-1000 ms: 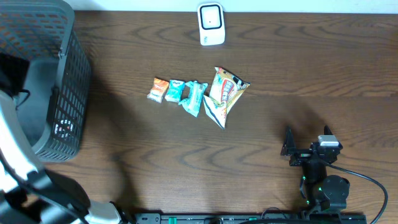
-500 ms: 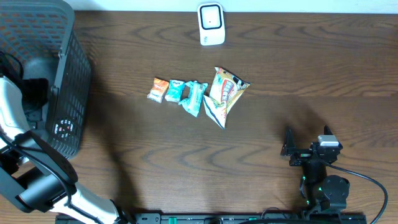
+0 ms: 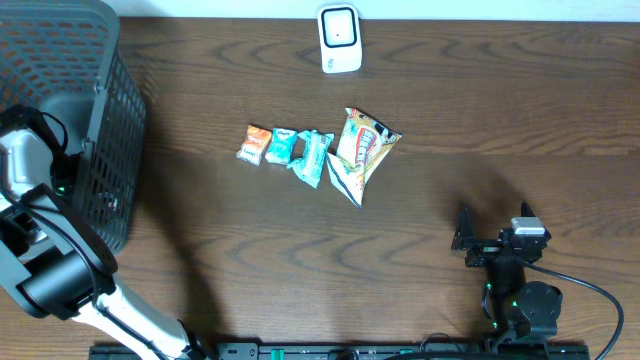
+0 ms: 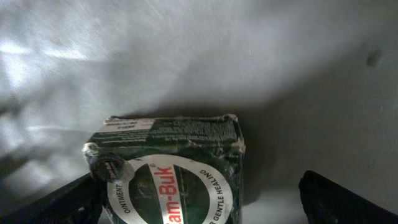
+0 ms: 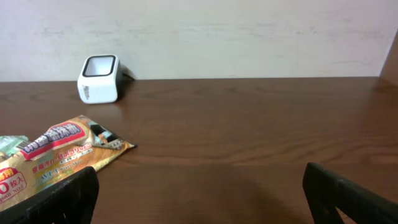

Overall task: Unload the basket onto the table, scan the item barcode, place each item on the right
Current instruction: 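Reach the left gripper into the basket and grasp the green Zam-Buk tin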

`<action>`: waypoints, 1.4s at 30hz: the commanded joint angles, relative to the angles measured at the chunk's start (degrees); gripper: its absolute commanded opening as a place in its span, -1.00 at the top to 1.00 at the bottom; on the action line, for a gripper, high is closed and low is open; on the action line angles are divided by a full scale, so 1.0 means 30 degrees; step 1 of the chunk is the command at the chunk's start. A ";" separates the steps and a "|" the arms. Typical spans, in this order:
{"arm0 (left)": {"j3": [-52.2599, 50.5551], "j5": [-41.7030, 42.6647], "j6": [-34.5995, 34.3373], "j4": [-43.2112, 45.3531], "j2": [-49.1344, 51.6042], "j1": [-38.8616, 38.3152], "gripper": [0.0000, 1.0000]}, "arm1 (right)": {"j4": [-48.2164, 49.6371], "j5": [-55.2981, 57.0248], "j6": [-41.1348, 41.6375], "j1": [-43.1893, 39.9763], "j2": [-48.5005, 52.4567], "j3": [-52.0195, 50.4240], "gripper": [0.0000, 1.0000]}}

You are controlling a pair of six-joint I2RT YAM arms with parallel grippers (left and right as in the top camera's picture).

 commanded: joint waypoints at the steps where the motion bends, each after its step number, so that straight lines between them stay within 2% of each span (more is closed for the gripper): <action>1: -0.0211 0.0590 -0.0233 0.0182 0.0495 -0.0590 -0.95 | -0.0087 0.0015 -0.0284 -0.0007 -0.0080 -0.0029 -0.99; 7: -0.0474 -0.0925 -0.0226 0.0729 0.0510 -0.0743 -0.96 | -0.0087 0.0022 -0.0284 -0.0007 -0.0080 -0.0029 -0.99; 12: -0.0474 -0.0925 -0.0219 0.0794 0.0510 -0.0736 -0.57 | -0.0080 0.0022 -0.0284 -0.0007 -0.0080 -0.0029 -0.99; 13: -0.0474 -0.0925 -0.0219 0.0845 0.0510 -0.0714 -0.54 | -0.0080 0.0015 -0.0284 -0.0007 -0.0080 -0.0029 -0.98; 19: -0.0372 -0.0911 -0.0117 0.1151 0.0481 -0.0714 -0.52 | -0.0087 0.0015 -0.0284 -0.0007 -0.0080 -0.0029 -0.98; 24: 0.0335 -0.0903 0.1020 0.1115 -0.0452 -0.0699 -0.49 | -0.0087 0.0022 -0.0284 -0.0007 -0.0080 -0.0029 -0.99; 28: 0.1100 -0.0911 0.1013 0.1180 -0.2732 -0.0692 -0.48 | -0.0080 0.0022 -0.0284 -0.0007 -0.0080 -0.0029 -0.99; 38: 0.1625 -0.1290 0.1078 0.4211 -1.2903 -0.0699 -0.49 | -0.0080 0.0022 -0.0284 -0.0007 -0.0080 -0.0029 -0.98; 42: 0.1617 -0.3060 0.1158 0.4255 -1.4418 -0.0721 -0.63 | -0.0080 0.0022 -0.0284 -0.0007 -0.0080 -0.0029 -0.98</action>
